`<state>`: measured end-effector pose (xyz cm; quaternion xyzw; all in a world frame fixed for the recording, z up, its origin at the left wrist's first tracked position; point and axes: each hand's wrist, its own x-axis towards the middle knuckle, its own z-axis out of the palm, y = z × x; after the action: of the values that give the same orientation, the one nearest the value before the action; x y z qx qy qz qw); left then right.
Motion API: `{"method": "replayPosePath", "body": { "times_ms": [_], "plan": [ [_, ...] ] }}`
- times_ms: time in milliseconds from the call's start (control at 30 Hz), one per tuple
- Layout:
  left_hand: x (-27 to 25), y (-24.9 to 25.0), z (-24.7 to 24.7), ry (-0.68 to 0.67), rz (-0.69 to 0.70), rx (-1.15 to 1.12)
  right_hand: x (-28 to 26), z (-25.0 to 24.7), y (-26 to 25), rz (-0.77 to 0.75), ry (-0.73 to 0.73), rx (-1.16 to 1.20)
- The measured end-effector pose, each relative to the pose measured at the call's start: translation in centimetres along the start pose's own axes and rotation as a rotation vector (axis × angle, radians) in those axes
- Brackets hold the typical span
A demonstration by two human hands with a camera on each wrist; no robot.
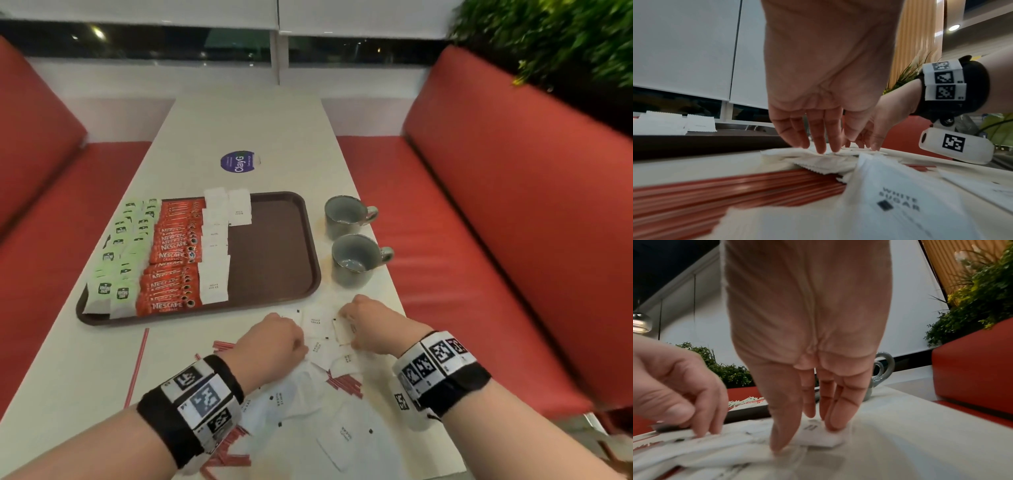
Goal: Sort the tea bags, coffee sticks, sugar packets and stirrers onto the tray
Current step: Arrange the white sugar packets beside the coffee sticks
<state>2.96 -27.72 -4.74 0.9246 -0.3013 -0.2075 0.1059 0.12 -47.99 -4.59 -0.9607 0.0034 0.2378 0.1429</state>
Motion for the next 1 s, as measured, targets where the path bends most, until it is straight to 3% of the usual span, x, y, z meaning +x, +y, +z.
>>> {"method": "replayPosePath", "body": {
  "times_ms": [167, 300, 533, 667, 833, 1000],
  "plan": [
    [1.7, 2.1, -0.4, 0.114, -0.020, 0.018, -0.1, 0.0, 0.7, -0.020, 0.027, 0.010],
    [3.4, 3.4, 0.1, 0.002, 0.006, 0.156, -0.3, -0.2, 0.9, -0.056, 0.087, -0.070],
    [5.5, 3.5, -0.3, -0.123, -0.014, 0.160, -2.5, -0.5, 1.9, -0.072, 0.230, 0.018],
    [5.7, 3.2, -0.4, -0.116, -0.014, 0.163, -4.6, -1.0, 2.2, -0.082, 0.268, 0.165],
    [5.3, 2.8, -0.5, 0.031, -0.001, 0.115, -6.6, -1.2, 2.3, -0.049, 0.216, 0.542],
    [3.8, 1.9, -1.6, 0.102, -0.031, 0.100, -7.3, -0.9, 1.7, -0.047, 0.214, 0.776]
  ]
}}
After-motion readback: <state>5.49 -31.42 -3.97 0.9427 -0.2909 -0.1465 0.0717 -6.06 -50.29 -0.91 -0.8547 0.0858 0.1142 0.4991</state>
